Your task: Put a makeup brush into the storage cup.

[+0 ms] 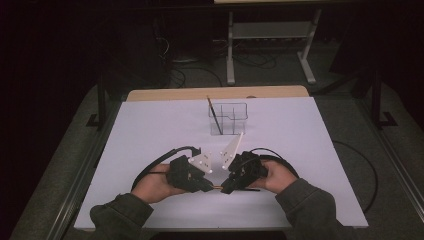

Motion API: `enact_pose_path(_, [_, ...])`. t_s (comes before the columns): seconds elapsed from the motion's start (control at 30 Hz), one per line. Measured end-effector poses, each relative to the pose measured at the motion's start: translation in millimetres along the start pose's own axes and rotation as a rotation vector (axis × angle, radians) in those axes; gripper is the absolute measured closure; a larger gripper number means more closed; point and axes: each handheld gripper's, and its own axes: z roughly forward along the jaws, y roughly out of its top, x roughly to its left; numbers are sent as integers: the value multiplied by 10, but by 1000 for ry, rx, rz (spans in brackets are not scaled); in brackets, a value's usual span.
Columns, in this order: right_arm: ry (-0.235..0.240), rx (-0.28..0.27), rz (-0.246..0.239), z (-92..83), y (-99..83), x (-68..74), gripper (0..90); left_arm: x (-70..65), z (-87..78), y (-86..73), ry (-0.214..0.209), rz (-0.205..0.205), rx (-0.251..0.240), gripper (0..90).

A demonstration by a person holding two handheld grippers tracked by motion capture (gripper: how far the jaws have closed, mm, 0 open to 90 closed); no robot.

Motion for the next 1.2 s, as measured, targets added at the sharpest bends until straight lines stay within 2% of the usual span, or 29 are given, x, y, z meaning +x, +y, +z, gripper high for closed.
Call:
enact_pose_path(0.3, [0, 14, 4, -5, 23, 18, 778, -4, 23, 22, -6, 6, 28, 856])
enact_pose_path(0.37, [1, 23, 4, -1, 31, 22, 784, -4, 27, 32, -8, 10, 28, 856])
enact_pose_path(0.4, [0, 25, 3, 7, 33, 22, 790, 0, 22, 39, -11, 22, 43, 856])
enact_pose_path(0.6, [4, 44, -6, 32, 35, 20, 820, -1, 28, 53, -15, 21, 41, 854])
enact_pose_path(0.7, [7, 40, -8, 31, 33, 20, 823, 9, 20, 43, -18, 13, 27, 842])
enact_pose_path(0.83, [4, 26, 6, 2, 17, 15, 825, 23, -39, 11, -13, -17, -18, 765])
enact_pose_path(1.0, [-21, -9, 10, -85, -46, -15, 826, 45, -120, -76, 4, -77, -81, 712])
enact_pose_path(1.17, [-43, -24, 32, -163, -126, -49, 826, 68, -155, -162, 14, -95, -94, 689])
enact_pose_path(1.2, [-47, -27, 37, -174, -139, -54, 826, 66, -160, -184, 14, -109, -103, 686])
